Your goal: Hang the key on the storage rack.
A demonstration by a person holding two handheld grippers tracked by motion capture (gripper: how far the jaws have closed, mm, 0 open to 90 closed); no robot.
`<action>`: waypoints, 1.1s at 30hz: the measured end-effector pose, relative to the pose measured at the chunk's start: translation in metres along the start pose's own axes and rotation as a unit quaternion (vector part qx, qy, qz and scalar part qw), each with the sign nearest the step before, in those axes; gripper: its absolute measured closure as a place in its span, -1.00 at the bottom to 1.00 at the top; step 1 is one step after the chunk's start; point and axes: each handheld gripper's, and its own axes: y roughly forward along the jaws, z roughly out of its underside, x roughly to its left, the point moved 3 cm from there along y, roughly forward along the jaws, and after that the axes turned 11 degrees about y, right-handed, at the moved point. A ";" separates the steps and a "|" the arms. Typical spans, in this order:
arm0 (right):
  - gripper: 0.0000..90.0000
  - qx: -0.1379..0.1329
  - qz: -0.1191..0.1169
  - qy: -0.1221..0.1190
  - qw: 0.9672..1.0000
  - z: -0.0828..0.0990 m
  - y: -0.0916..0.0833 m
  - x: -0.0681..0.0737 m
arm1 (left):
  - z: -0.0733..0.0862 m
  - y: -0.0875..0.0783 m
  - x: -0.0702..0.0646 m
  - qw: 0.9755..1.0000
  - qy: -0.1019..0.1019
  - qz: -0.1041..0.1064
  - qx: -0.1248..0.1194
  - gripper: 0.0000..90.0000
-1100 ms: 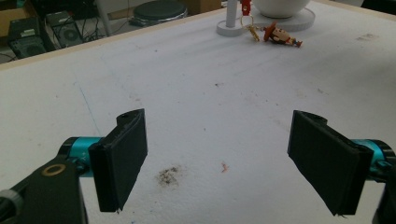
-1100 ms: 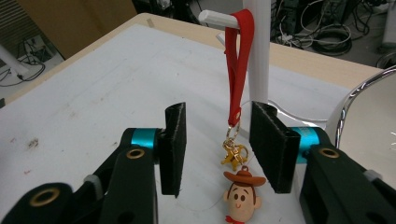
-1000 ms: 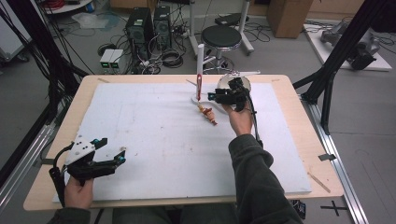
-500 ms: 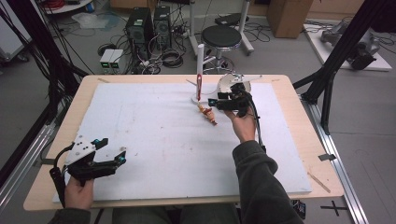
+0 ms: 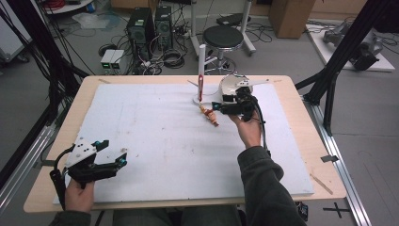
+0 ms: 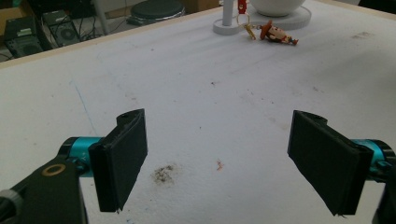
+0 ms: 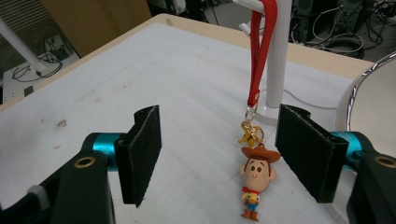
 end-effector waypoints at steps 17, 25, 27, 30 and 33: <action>-0.48 0.005 -0.003 -0.006 1.000 0.005 -0.015 0.004 | 0.000 0.001 0.000 1.000 0.000 0.002 0.002 -0.55; -0.52 -0.003 -0.001 -0.015 1.000 0.009 -0.020 0.007 | 0.000 0.000 0.000 1.000 -0.001 0.004 0.002 -0.55; -0.53 -0.002 -0.001 -0.016 1.000 0.011 -0.021 0.008 | 0.000 0.000 0.000 1.000 -0.001 0.005 0.002 -0.55; -0.54 -0.004 -0.001 -0.015 1.000 0.013 -0.023 0.008 | 0.000 0.000 0.000 1.000 -0.004 0.003 0.001 -0.55; -0.57 -0.004 0.002 -0.015 1.000 0.016 -0.025 0.008 | 0.000 0.001 0.000 1.000 -0.005 0.004 0.001 -0.55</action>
